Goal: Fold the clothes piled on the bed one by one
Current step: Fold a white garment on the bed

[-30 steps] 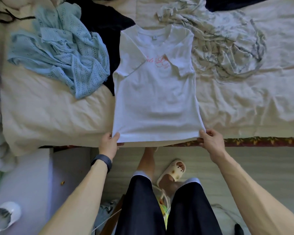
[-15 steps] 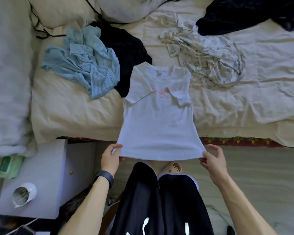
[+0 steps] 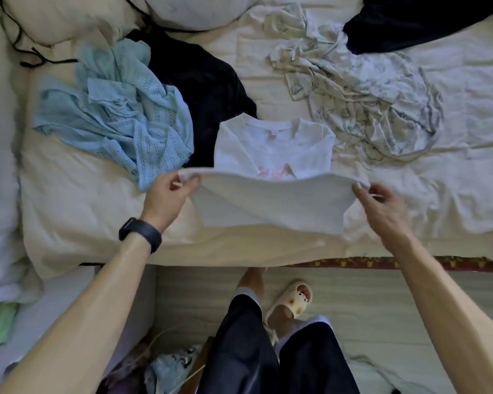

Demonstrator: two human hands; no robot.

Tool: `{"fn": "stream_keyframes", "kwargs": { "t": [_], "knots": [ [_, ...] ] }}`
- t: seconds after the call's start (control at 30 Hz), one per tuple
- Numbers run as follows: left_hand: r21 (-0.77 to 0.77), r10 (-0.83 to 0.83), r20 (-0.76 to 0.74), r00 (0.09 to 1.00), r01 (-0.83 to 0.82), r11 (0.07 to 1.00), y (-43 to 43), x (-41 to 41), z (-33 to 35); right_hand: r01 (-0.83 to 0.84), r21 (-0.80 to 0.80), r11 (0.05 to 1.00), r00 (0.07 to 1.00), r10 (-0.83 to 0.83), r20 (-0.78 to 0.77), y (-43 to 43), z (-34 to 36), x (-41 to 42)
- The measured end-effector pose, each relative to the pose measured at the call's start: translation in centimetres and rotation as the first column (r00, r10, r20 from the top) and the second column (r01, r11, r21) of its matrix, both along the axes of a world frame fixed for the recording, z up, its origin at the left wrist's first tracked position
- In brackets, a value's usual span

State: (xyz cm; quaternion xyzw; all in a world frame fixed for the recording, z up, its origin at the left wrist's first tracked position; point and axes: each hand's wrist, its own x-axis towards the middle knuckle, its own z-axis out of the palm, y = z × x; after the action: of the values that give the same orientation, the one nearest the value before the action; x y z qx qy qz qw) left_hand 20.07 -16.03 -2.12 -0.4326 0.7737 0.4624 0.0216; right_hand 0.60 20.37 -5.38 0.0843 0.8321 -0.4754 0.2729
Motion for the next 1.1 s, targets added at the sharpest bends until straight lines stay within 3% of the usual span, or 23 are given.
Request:
{"fn": "stream_keyframes", "kwargs": {
  "t": [0.1,0.37,0.53,0.73,0.93,1.1],
  "knots": [
    [0.152,0.107,-0.053,0.993,-0.098,0.984,-2.0,-6.1,-3.1,0.070,0.005,0.998,0.996,-0.070,-0.052,-3.8,-2.4,-4.0],
    [-0.094,0.055,0.023,0.998,-0.053,0.994,-4.2,-13.8,-10.5,0.194,0.174,0.965,0.973,-0.167,-0.156,-9.3,-8.2,-10.6],
    [-0.085,0.004,0.093,0.996,0.004,0.996,-5.1,-14.3,-12.3,0.189,0.230,0.955,0.974,-0.153,-0.168,-10.1,-9.6,-12.0],
    [-0.118,0.019,0.064,0.998,-0.011,0.993,-5.4,-14.5,-12.7,0.173,0.246,0.954,0.972,-0.125,-0.199,-10.6,-9.6,-12.7],
    [-0.025,0.032,0.059,0.998,-0.030,0.999,-5.0,-14.1,-12.3,0.141,0.176,0.974,0.988,-0.126,-0.091,-10.1,-9.6,-12.1],
    [0.064,0.181,0.105,0.978,-0.188,0.980,-1.4,-8.2,-10.8,0.120,0.120,0.985,0.987,-0.132,0.095,-6.9,-8.1,-6.6]
  ]
}}
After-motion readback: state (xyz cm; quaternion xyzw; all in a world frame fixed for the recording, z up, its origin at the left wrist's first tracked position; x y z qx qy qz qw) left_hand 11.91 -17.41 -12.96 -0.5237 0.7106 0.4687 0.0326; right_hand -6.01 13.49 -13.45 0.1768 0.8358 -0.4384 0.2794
